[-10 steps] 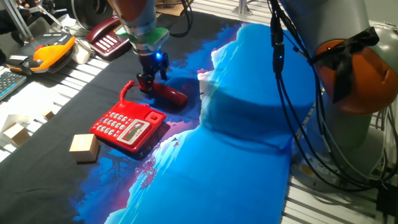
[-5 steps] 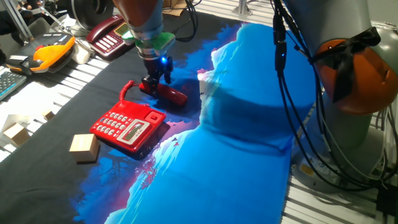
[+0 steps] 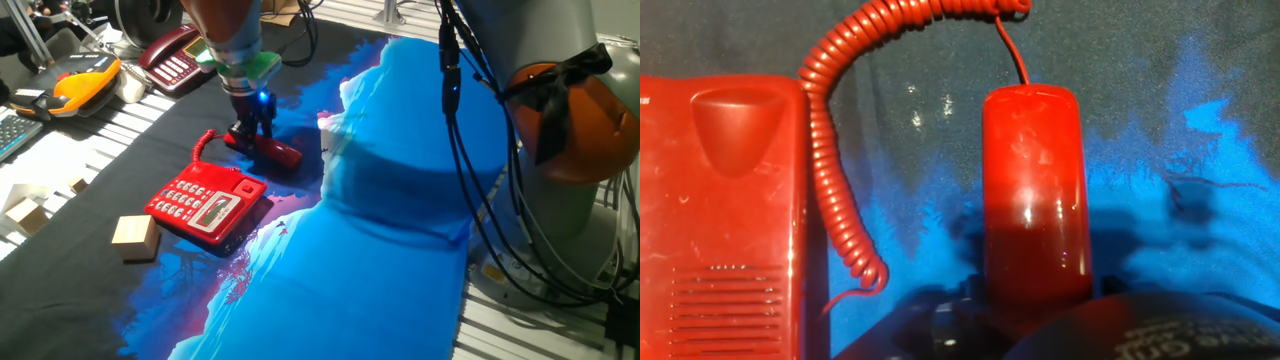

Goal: Place the handset of the telephone on the corresponding phone cradle

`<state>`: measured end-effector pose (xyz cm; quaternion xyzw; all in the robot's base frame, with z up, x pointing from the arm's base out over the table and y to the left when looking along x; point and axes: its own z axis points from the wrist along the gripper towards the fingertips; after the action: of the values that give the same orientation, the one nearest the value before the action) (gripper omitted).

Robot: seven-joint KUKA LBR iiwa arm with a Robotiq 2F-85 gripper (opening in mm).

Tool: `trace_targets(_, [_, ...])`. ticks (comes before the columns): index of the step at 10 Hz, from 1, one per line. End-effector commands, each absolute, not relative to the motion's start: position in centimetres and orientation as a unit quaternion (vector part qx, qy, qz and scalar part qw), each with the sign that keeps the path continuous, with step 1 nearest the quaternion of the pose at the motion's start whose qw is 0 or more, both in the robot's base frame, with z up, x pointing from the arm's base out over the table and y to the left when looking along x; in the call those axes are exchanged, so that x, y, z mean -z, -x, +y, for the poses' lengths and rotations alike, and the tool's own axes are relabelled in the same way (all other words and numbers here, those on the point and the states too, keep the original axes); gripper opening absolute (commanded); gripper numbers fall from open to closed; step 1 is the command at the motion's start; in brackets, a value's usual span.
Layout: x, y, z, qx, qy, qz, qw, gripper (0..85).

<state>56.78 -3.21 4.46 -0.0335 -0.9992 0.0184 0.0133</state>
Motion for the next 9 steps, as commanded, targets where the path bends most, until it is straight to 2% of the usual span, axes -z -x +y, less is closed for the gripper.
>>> trace_targets(1, [-4.5,-56.8,-3.1,-0.019,0.032,-0.999,0.016,51.0])
trace_targets(2, [-4.8,-56.9,-3.0,-0.018,0.03,-0.999,0.031,34.0])
trace_targets(3, [-5.1,-57.0,-2.9,-0.016,0.024,-0.999,0.037,34.0])
trace_targets(4, [-5.6,-57.1,-2.9,-0.01,0.021,-0.999,0.044,17.0])
trace_targets(7, [-7.4,-57.4,-3.2,-0.007,0.01,-0.998,0.059,17.0])
trace_targets(8, [-8.2,-57.6,-3.0,-0.005,0.01,-0.998,0.059,0.0])
trace_targets(9, [-9.1,-57.7,-2.8,-0.003,0.014,-0.998,0.063,0.0])
